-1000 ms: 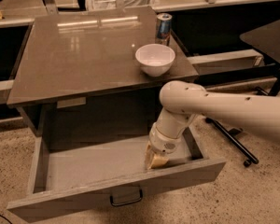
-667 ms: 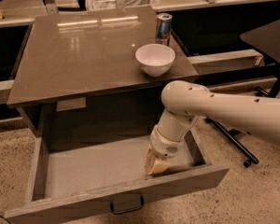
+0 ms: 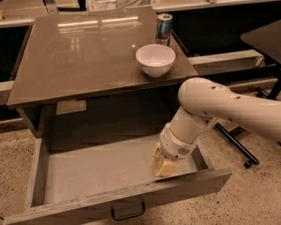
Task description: Open top drawer
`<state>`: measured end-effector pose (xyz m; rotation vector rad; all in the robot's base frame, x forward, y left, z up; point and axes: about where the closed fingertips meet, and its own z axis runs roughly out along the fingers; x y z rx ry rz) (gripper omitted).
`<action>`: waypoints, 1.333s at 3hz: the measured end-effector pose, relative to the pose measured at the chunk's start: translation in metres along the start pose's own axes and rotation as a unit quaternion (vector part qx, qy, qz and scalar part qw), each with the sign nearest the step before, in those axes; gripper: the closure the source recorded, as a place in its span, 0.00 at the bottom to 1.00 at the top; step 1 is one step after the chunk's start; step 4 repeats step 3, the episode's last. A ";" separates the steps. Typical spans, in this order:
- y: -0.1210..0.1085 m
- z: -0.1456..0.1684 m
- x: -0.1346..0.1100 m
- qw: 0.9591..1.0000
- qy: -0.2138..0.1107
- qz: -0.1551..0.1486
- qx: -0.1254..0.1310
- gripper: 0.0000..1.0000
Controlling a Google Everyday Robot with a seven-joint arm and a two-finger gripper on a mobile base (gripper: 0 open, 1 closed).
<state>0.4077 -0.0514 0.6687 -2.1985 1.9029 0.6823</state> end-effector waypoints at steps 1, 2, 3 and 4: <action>-0.011 -0.046 0.004 0.996 -0.014 0.015 0.092 0.39; -0.012 -0.049 0.005 0.995 -0.014 0.017 0.101 0.15; -0.012 -0.049 0.005 0.995 -0.014 0.017 0.101 0.00; -0.012 -0.049 0.005 0.995 -0.014 0.017 0.101 0.00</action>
Offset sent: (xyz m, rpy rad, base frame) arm 0.0185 -0.0163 0.0304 0.0311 -0.1238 -0.0933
